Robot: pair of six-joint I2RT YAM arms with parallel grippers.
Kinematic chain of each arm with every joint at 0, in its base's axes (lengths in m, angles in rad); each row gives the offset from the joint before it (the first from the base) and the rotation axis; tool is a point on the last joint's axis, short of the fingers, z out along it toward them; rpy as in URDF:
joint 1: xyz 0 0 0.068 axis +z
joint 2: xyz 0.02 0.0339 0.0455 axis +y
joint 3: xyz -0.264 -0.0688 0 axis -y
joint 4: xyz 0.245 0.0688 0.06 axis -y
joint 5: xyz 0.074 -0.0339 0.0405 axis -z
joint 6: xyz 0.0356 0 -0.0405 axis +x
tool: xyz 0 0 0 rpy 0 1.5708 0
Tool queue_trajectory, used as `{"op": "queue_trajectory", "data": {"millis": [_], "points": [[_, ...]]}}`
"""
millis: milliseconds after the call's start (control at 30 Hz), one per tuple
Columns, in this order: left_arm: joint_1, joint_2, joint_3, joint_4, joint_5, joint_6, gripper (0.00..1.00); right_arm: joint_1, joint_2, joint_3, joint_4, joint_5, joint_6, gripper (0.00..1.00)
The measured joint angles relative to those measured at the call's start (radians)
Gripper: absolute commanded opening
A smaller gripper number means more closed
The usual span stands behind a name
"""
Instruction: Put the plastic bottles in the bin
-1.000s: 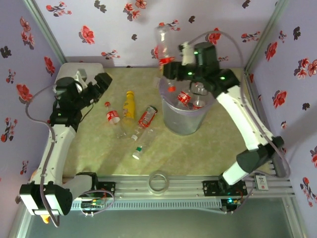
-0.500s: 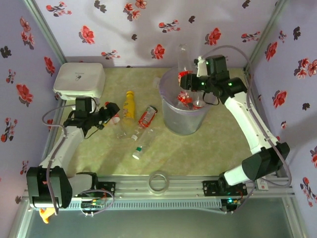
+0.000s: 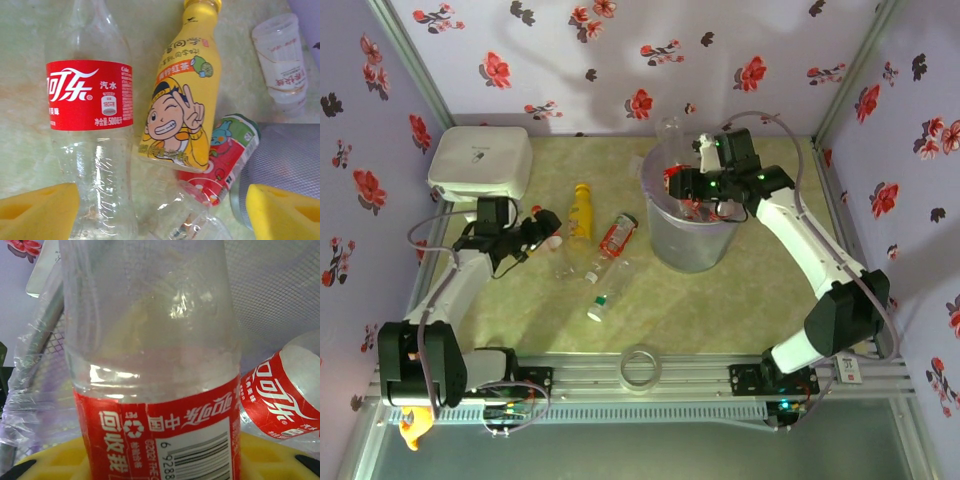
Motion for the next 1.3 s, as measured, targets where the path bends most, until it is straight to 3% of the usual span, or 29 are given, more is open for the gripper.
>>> {"op": "queue_trajectory", "data": {"millis": [133,300,433,600,933,1300], "points": [[0.0,0.048,0.0,0.0,-0.005,0.008,0.87,0.0,0.0,0.003,-0.013,-0.001,-0.013,0.68],[0.0,0.074,0.0,0.0,-0.011,0.023,0.87,-0.008,0.0,0.06,-0.071,0.014,-0.039,0.7],[0.0,0.078,0.0,0.001,-0.015,0.031,0.87,-0.018,0.0,0.131,-0.105,0.046,-0.06,0.66],[0.0,0.078,0.0,0.0,-0.03,0.04,0.87,-0.018,0.039,0.21,-0.12,0.062,-0.075,0.54],[0.0,0.122,0.025,-0.005,-0.093,0.072,0.85,-0.008,0.093,0.171,-0.127,0.071,-0.073,0.53],[-0.034,0.305,0.147,-0.001,-0.237,0.107,0.78,-0.011,-0.196,0.013,-0.121,0.153,-0.05,0.71]]}}
